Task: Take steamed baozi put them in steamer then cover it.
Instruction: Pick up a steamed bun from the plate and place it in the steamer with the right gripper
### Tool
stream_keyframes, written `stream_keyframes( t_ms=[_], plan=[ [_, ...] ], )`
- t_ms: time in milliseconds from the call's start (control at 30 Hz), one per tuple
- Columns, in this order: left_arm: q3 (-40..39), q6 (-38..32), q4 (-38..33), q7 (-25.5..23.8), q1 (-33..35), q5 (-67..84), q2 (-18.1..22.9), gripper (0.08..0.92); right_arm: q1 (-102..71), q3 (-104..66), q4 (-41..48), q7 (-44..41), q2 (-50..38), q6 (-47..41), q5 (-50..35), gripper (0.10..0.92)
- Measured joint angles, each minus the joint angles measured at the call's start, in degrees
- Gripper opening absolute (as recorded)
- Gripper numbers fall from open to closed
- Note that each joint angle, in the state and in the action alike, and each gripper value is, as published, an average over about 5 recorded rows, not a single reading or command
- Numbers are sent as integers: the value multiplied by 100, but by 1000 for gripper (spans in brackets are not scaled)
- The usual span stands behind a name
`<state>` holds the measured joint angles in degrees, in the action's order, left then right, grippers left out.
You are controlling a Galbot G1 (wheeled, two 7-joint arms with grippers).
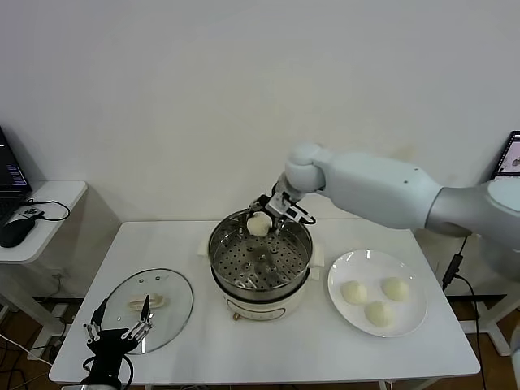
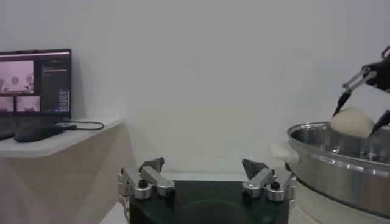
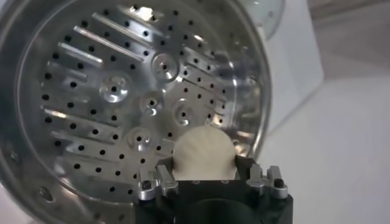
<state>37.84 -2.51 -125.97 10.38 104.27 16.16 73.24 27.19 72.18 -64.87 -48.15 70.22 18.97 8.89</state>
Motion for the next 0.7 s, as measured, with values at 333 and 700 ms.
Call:
stream_keyframes(
  t_ms=[333, 700],
  plan=[
    [4, -1, 38, 0, -27, 16, -18, 823, -224, 35, 383, 167, 217, 481, 531, 645],
    [7, -1, 45, -1, -25, 23, -11, 823, -192, 53, 404, 223, 153, 588, 461, 810]
  ],
)
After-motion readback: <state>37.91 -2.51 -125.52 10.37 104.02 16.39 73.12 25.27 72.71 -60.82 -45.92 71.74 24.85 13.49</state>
